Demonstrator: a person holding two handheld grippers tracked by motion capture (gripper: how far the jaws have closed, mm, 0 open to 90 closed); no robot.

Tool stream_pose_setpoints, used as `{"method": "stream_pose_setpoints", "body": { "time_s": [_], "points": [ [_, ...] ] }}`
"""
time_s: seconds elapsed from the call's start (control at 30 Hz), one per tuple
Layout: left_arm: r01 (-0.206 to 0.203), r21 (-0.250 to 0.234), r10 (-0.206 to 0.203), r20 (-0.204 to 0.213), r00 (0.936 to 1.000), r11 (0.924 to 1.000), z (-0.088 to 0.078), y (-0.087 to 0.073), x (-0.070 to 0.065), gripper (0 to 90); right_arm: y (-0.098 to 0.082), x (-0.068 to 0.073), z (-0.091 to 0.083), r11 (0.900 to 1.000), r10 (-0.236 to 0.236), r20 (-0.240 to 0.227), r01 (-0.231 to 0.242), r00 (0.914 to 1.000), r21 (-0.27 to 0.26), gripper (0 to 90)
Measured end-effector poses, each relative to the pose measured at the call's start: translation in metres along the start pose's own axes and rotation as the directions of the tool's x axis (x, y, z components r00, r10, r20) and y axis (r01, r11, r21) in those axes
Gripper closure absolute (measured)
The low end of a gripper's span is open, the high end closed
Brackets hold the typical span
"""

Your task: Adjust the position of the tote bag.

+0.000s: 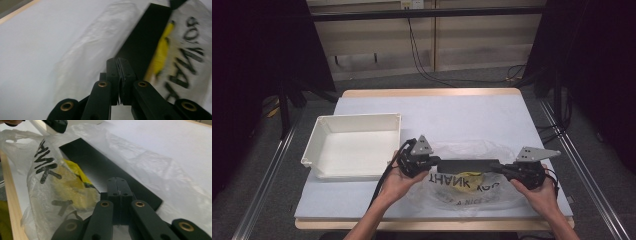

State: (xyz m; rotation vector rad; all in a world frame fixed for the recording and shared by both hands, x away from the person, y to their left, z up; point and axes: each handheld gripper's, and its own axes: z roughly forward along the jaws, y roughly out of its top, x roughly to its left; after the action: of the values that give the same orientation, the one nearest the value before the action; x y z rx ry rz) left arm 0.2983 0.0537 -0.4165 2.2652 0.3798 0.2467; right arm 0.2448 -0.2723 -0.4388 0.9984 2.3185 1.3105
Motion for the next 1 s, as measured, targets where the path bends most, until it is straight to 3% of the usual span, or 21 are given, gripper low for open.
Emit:
{"method": "stream_pose_setpoints", "body": {
  "time_s": [0.2,0.3,0.33,0.37,0.53,0.6,0.7,0.73,1.0],
  "points": [
    [-0.027,0.049,0.025,0.048,0.9985,0.9984,0.003,-0.02,-0.017,88.3,-0.008,0.012,0.008,0.998,-0.031,-0.04,0.033,0.9987,0.047,90.0],
    [-0.018,0.075,0.013,0.064,0.9978,0.997,0.005,-0.028,-0.018,88.3,-0.015,0.015,0.009,0.996,-0.034,-0.049,0.038,0.9982,0.079,90.0],
    [-0.029,0.104,0.021,0.07,0.9973,0.9942,0.006,-0.032,-0.017,88.3,-0.015,0.015,0.009,0.996,-0.034,-0.049,0.038,0.9982,0.079,90.0],
    [-0.022,0.128,0.014,0.061,0.998,0.9915,0.012,-0.041,-0.016,88.3,-0.02,0.013,0.011,0.994,-0.028,-0.041,0.032,0.9988,0.102,90.0],
    [-0.013,0.184,0.009,0.022,0.9997,0.9828,0.022,-0.048,-0.01,88.4,-0.027,0.007,0.017,0.987,-0.015,-0.029,0.02,0.9995,0.158,90.0],
    [-0.009,0.178,0.004,0.032,0.9995,0.9839,0.022,-0.05,-0.008,88.9,-0.03,0.007,0.019,0.983,-0.013,-0.019,0.016,0.9998,0.183,90.0],
    [-0.004,0.201,0.001,0.015,0.9999,0.9795,0.018,-0.051,-0.004,89.7,-0.035,0.002,0.021,0.977,-0.004,-0.009,0.006,0.9999,0.213,90.0],
    [0.001,0.184,-0.004,0.014,0.9999,0.9829,0.018,-0.053,-0.004,90.0,-0.036,0.001,0.02,0.977,0.002,-0.007,0.0,1.0,0.215,90.0],
    [0.014,0.192,-0.012,-0.009,0.9999,0.9813,0.01,-0.06,0.0,90.0,-0.041,-0.005,0.01,0.975,0.027,0.016,-0.03,0.9995,0.22,90.0]
  ]
}}
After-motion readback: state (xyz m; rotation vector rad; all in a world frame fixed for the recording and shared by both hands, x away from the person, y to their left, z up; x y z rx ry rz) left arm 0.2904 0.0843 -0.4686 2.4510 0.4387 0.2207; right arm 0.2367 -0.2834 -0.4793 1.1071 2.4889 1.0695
